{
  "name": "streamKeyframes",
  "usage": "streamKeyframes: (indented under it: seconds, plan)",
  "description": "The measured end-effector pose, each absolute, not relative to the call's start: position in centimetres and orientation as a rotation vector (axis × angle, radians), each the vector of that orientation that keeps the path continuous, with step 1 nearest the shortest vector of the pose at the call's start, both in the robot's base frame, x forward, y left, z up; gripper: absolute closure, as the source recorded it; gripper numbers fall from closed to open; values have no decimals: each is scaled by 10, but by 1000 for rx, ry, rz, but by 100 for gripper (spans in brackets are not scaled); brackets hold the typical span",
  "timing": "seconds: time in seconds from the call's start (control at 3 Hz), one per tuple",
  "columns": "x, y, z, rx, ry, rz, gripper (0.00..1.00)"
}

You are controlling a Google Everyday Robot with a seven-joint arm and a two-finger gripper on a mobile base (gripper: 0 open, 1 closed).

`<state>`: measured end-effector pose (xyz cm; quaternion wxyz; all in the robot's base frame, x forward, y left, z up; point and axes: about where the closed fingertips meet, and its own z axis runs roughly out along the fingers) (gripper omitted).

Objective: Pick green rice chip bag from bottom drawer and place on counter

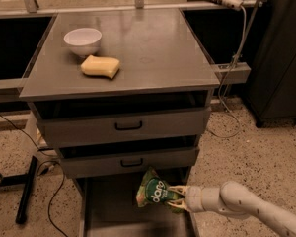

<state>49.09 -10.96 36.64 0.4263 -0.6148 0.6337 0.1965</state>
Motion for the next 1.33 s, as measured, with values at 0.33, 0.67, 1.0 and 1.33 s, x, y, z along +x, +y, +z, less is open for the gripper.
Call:
streamKeyframes:
  seconds: [0.33,0.67,1.0,1.33]
  plan:
    - [479,-129,439,-1600,1550,379,100]
    - [490,-146,511,-1674,1517,303,100]
    - [503,-156,562,-1701,1459,317,100]
    - [503,-156,562,-1701,1459,317,100]
